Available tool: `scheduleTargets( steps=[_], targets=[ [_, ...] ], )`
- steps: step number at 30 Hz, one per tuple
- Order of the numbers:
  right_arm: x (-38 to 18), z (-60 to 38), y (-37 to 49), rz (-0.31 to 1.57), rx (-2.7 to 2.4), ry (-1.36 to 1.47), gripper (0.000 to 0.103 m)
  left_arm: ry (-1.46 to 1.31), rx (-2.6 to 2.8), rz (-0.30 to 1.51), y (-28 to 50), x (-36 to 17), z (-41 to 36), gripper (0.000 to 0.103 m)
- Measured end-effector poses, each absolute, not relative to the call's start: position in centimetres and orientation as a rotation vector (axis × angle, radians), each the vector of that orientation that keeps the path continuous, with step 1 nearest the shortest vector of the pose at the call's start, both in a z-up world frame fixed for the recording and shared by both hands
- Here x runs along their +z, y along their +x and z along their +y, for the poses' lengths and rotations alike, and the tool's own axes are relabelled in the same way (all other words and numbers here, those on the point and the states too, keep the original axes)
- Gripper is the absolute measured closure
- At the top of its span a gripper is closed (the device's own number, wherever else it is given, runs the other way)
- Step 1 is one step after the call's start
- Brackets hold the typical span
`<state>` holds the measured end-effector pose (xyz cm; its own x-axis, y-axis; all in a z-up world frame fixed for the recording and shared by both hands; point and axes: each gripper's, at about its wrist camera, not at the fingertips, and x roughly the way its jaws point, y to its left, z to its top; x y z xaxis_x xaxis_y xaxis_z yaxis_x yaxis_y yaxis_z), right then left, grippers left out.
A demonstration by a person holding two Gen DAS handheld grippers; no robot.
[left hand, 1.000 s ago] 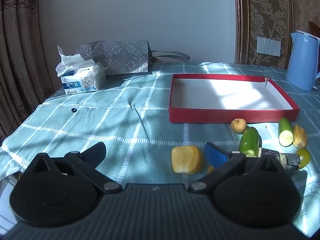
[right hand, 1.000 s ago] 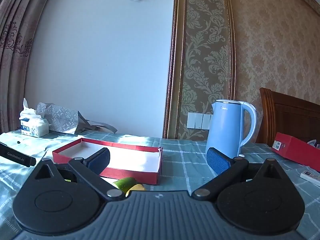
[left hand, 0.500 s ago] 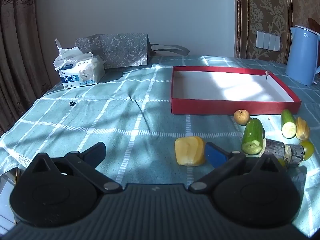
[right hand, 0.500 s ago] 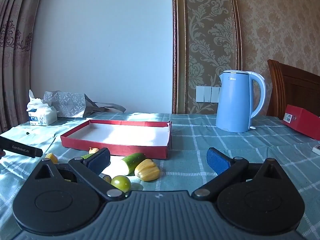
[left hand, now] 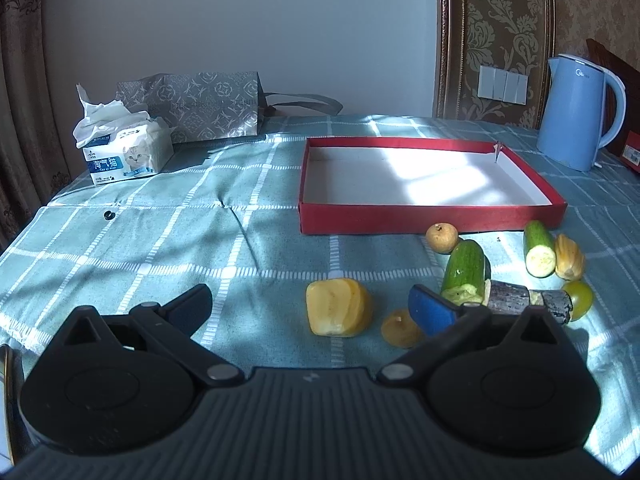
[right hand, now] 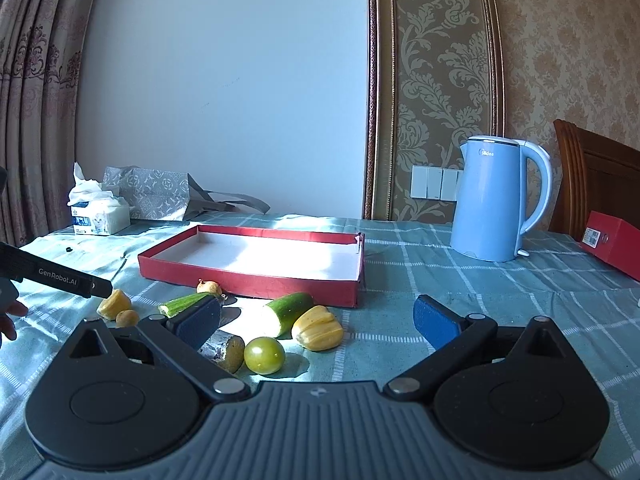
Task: Organize fruits
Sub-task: 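Move the left gripper toward the yellow fruit chunk on the cloth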
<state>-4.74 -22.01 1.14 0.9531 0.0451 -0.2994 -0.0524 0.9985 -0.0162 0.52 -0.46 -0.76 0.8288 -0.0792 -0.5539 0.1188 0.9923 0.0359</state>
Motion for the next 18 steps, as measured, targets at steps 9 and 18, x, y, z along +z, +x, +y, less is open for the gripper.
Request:
scheduleTargets(
  steps=[9, 18],
  targets=[
    [0.9, -21.4, -4.4, 0.337, 0.051, -0.055, 0.0, 0.119, -0.066, 0.564, 0.5, -0.8, -1.0, 0.0],
    [-0.2, -19.8, -3.6, 0.394, 0.105, -0.09, 0.003, 0.097, -0.073, 0.555, 0.3, -0.6, -0.5, 0.0]
  ],
)
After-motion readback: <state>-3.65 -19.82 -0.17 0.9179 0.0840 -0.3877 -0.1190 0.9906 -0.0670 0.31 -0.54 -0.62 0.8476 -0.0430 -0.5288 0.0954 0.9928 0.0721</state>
